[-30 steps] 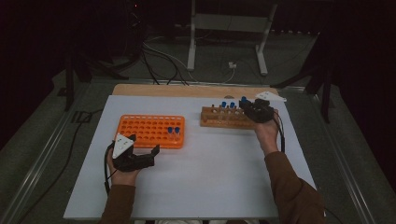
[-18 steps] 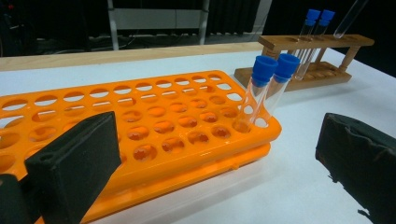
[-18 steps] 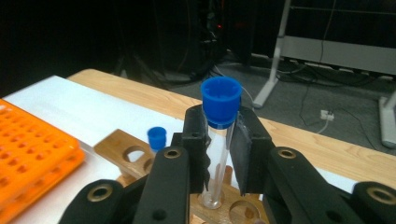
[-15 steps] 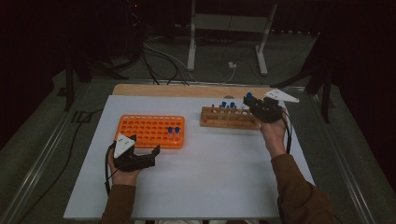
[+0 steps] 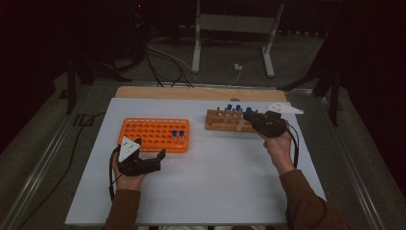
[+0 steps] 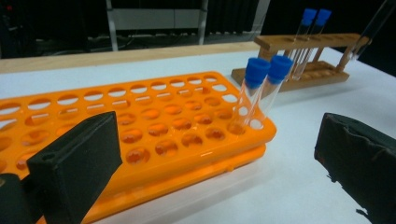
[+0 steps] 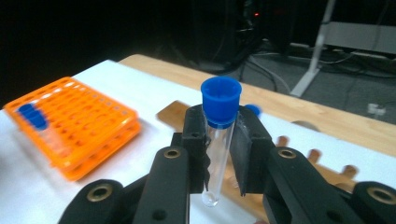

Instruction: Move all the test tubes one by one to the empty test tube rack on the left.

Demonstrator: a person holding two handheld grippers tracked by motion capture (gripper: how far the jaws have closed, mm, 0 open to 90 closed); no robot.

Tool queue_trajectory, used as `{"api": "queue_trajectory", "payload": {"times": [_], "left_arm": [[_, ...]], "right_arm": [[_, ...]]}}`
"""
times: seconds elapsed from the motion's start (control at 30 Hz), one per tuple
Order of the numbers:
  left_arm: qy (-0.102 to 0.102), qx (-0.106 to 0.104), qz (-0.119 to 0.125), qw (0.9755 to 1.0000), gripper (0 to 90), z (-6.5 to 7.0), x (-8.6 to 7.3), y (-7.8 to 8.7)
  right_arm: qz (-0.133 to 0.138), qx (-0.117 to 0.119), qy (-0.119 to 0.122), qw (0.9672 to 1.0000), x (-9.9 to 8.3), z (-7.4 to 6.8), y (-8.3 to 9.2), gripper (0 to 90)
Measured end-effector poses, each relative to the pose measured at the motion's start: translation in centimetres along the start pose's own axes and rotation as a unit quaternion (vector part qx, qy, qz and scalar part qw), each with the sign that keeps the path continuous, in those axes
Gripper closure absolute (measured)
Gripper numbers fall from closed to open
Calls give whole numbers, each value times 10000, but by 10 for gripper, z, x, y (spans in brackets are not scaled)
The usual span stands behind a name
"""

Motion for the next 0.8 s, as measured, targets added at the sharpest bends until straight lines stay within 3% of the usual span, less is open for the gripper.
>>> {"api": "queue_trajectory", "payload": {"times": [0.17, 0.37, 0.57, 0.8], "left_arm": [[40, -120, 53, 9999, 15, 9, 9, -1], [-157, -408, 12, 9990, 28, 35, 21, -7], [-307, -801, -101, 9963, 49, 66, 33, -22], [-481, -1201, -290, 9912, 78, 102, 42, -47]], "right_arm": [[-78, 185, -140, 9997, -3, -12, 2, 773], [-170, 441, -193, 9987, -6, -28, 1, 773], [-244, 727, -168, 9969, -4, -48, 0, 772], [-347, 1005, -74, 9943, -2, -72, -5, 772]]}}
Point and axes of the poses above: each handheld gripper's, and its own axes: y roughly backward along the jaws, x roughly out of its top, z roughly to its right, the point moved 5 cm from there along -y, roughly forward along the jaws, and after that the axes turned 13 degrees about z, right-handed, at the moved point
